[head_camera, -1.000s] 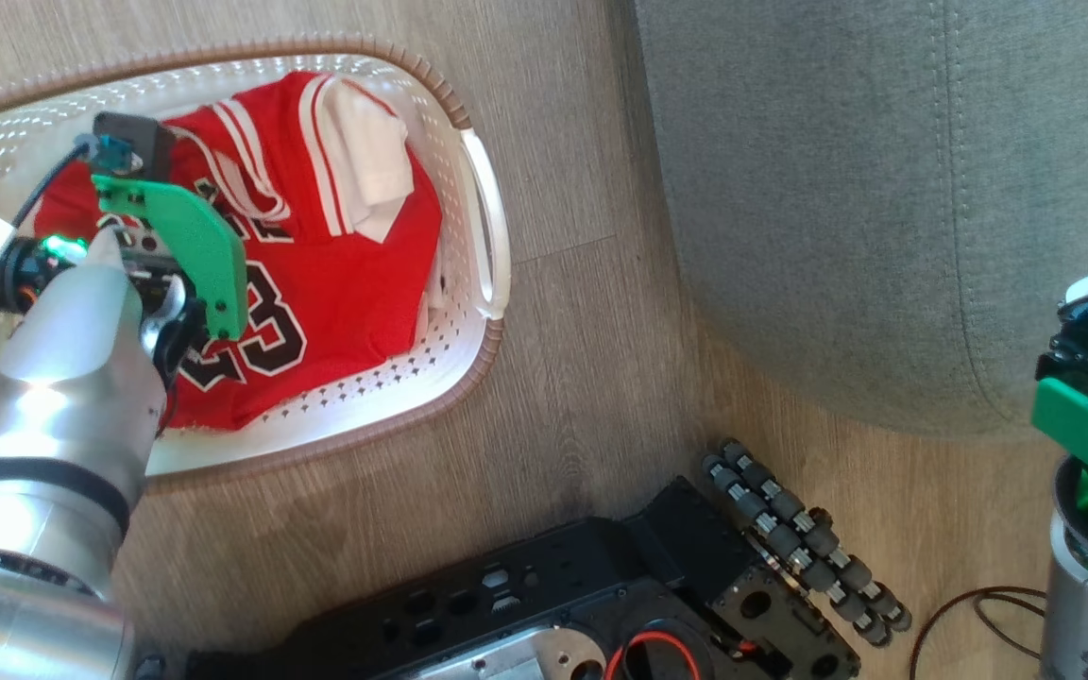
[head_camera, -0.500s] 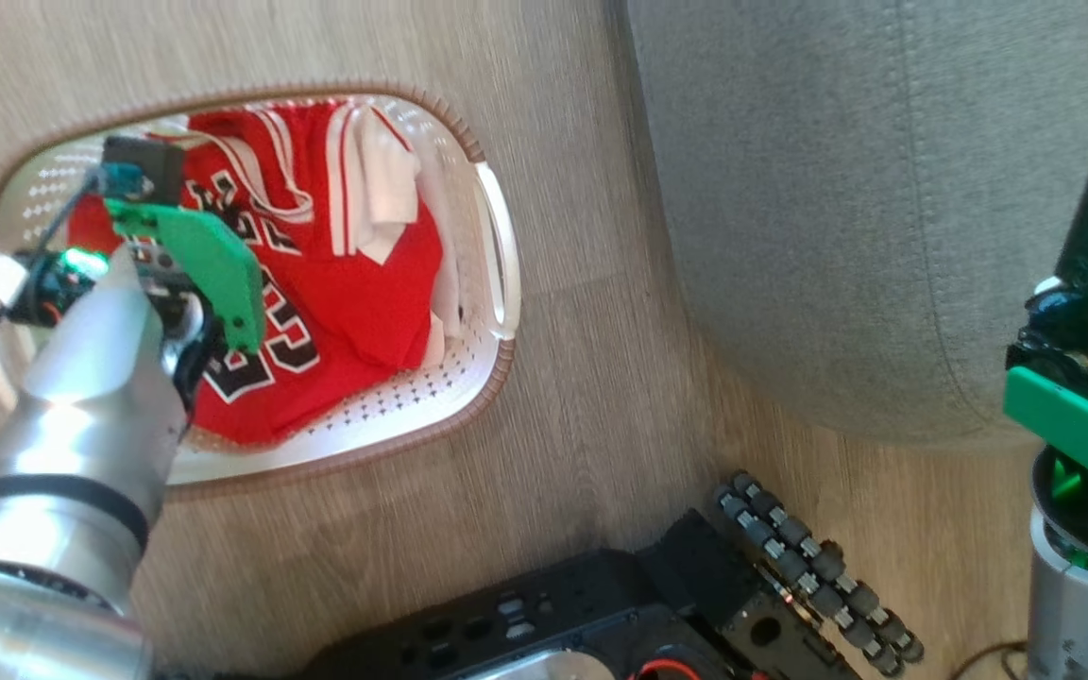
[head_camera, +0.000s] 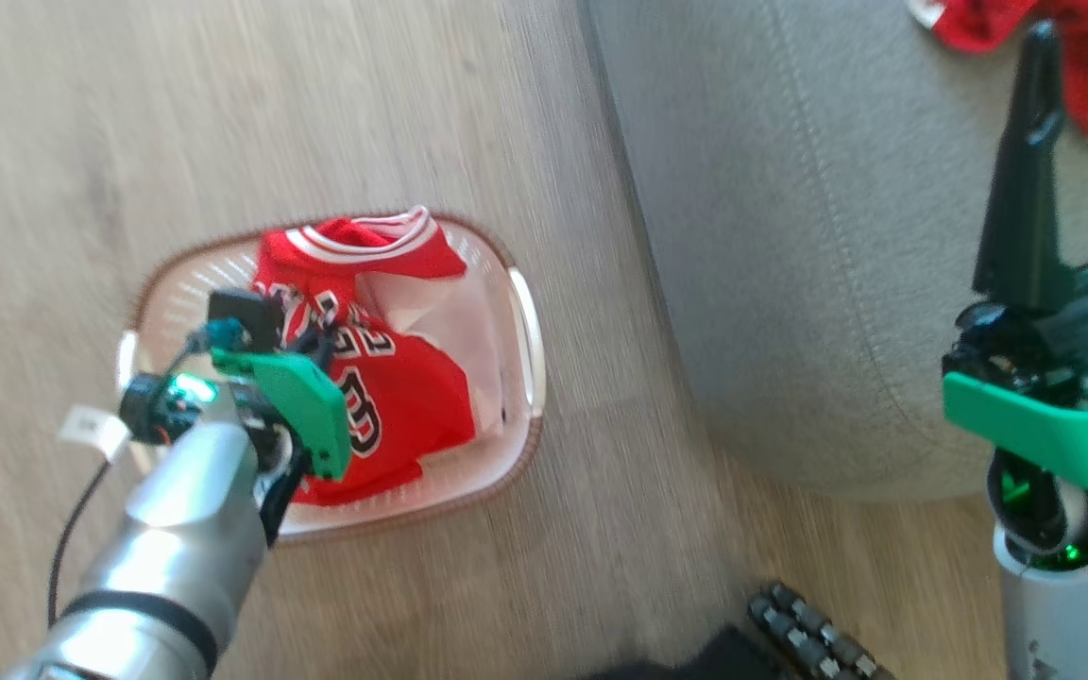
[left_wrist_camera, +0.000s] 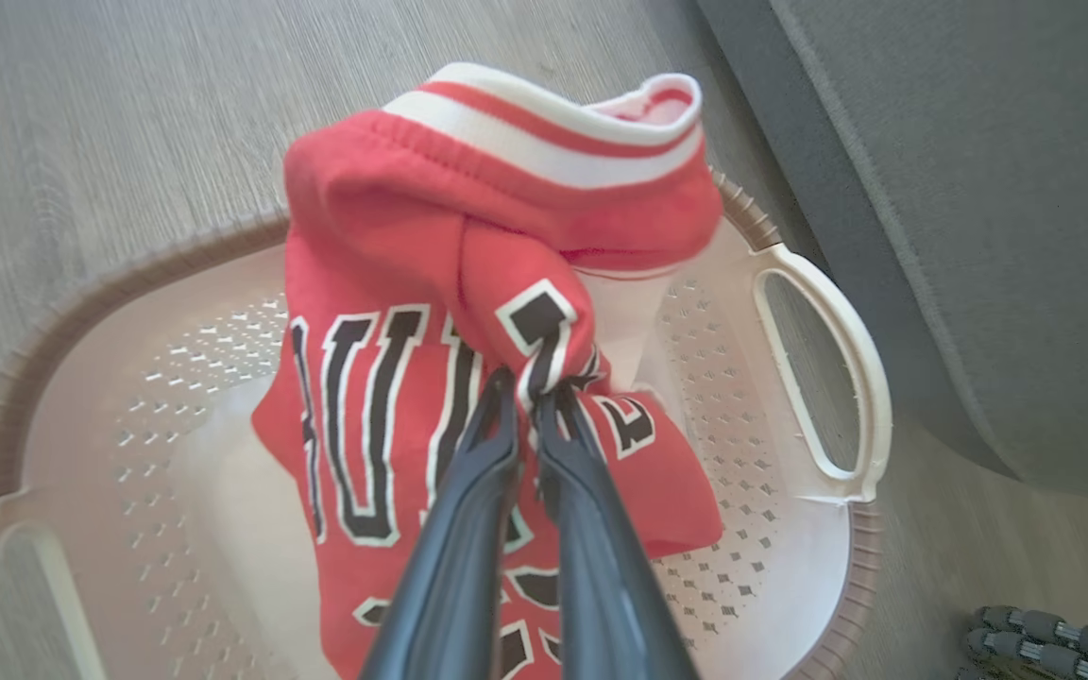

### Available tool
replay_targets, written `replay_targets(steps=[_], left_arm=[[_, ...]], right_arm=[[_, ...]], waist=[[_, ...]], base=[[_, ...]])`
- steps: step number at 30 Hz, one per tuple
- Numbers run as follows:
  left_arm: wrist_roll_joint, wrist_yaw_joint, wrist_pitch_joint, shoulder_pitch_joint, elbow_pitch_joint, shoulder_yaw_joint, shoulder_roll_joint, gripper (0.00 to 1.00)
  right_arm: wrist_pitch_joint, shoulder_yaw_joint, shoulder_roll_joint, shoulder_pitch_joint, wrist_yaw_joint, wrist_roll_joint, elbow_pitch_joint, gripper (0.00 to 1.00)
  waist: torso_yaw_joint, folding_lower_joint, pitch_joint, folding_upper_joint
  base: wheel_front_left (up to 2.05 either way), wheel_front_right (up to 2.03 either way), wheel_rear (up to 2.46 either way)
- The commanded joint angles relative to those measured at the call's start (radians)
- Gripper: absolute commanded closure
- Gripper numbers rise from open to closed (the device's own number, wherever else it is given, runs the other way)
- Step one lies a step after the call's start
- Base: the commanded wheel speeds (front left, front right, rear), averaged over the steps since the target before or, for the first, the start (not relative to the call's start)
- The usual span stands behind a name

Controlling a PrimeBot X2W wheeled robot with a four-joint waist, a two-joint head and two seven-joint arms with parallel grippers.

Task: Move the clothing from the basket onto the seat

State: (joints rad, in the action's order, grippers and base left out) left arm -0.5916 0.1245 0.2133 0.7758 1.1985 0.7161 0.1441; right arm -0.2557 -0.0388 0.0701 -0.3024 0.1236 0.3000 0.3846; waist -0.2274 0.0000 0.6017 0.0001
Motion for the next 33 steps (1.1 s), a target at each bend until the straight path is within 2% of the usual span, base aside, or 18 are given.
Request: replay_targets(steps=[1, 10, 16, 28, 33], left_arm=[[-0.016, 0.006, 0.019, -0.032, -0.035, -0.003, 0.018, 1.00], [-0.067, 0.006, 0.045, -0.099, -0.159, 0.019, 0.034, 1.00], [-0.058, 0.003, 0.048, -0.133, -0.314, -0.024, 0.069, 1.00], [-0.019, -0.048, 0.047, -0.208, -0.674, -0.078, 0.145, 1.00], [-0.007, -0.083, 0.005, -0.200, -0.835, -0.080, 0.176, 1.00]], right_arm=[[-0.006, -0.020, 0.019, 0.035, 0.007, 0.009, 0.016, 0.00], [-0.006, -0.032, 0.055, 0.095, 0.007, 0.031, -0.044, 0.00], [-0.006, -0.045, 0.072, 0.132, 0.007, 0.048, -0.085, 0.00], [-0.006, -0.097, 0.103, 0.198, 0.007, 0.087, -0.161, 0.00], [-0.005, -0.131, 0.124, 0.216, 0.007, 0.110, -0.195, 0.00]], waist=[[0.036, 0.0000, -0.130, -0.0001], [0.091, 0.0000, -0.297, -0.0001], [0.122, 0.0000, -0.388, -0.0001], [0.154, 0.0000, -0.532, -0.0001], [0.158, 0.0000, -0.563, -0.0001]], base=[[0.00, 0.00, 0.00], [0.00, 0.00, 0.00], [0.00, 0.00, 0.00], [0.00, 0.00, 0.00], [0.00, 0.00, 0.00]])
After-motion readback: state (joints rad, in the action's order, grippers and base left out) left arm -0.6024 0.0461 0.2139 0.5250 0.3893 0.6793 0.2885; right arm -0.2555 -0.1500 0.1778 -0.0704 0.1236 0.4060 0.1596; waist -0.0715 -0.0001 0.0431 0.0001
